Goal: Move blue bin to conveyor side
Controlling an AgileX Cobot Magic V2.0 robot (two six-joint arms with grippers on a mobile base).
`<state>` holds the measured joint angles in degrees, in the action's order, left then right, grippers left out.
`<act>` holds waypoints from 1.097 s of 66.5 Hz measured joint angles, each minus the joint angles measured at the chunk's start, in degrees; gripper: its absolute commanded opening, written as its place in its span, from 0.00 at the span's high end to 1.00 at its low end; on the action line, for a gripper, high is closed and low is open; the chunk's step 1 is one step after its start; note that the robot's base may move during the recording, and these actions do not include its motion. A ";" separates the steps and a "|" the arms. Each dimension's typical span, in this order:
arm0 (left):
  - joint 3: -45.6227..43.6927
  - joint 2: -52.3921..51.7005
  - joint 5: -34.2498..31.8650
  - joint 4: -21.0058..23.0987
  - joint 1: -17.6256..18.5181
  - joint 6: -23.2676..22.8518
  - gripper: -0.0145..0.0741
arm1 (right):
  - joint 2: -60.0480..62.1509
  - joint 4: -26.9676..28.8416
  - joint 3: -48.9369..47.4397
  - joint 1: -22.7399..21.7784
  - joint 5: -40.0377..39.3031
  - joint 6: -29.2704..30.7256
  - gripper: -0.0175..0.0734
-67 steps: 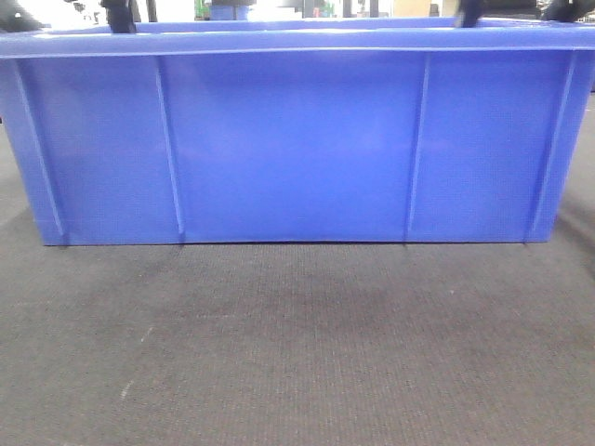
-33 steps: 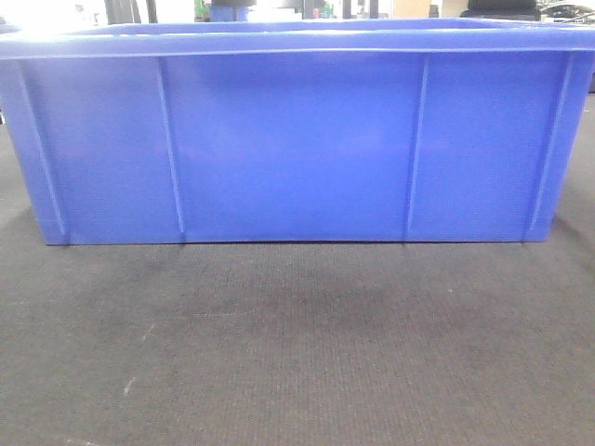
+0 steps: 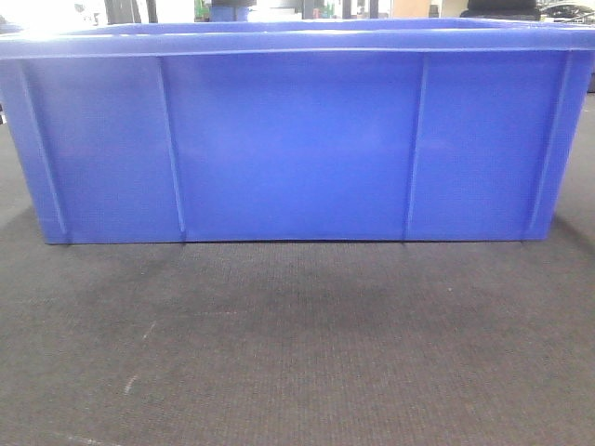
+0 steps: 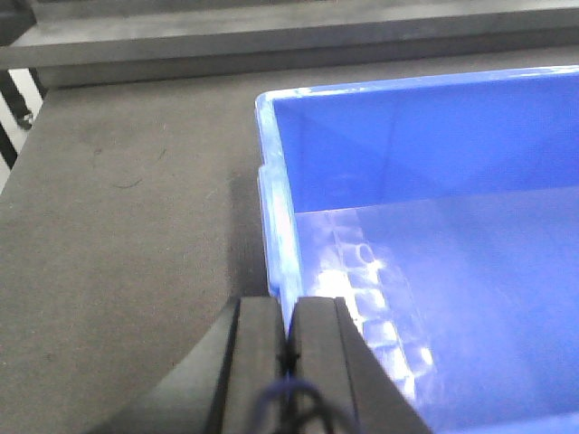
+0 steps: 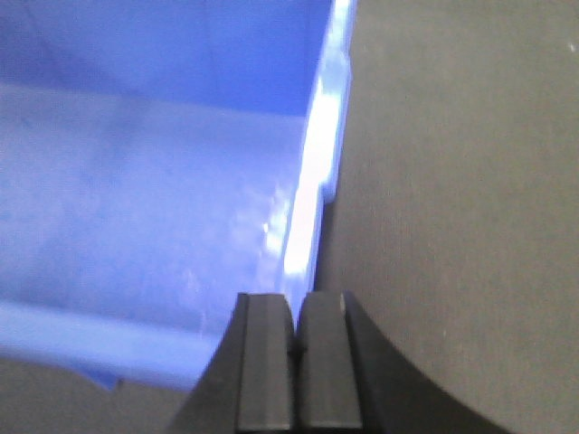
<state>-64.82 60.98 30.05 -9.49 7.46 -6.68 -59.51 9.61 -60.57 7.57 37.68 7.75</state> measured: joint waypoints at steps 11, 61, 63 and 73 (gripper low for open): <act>15.78 -10.88 -11.68 0.00 0.00 0.00 0.84 | 11.06 -0.10 18.45 0.00 -12.79 0.00 0.89; 40.37 -47.34 -24.87 0.13 0.00 0.00 0.84 | 43.46 -0.21 37.73 0.00 -29.34 0.11 0.89; 40.37 -47.82 -24.99 0.13 0.00 0.00 0.84 | 43.46 -0.21 37.73 0.00 -29.34 0.11 0.89; 40.37 -49.03 -25.26 0.13 0.00 0.00 0.84 | 43.46 -0.21 37.73 0.00 -29.34 0.11 0.89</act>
<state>-24.45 11.95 4.80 -9.36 7.46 -6.68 -16.04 9.40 -22.83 7.57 8.34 7.86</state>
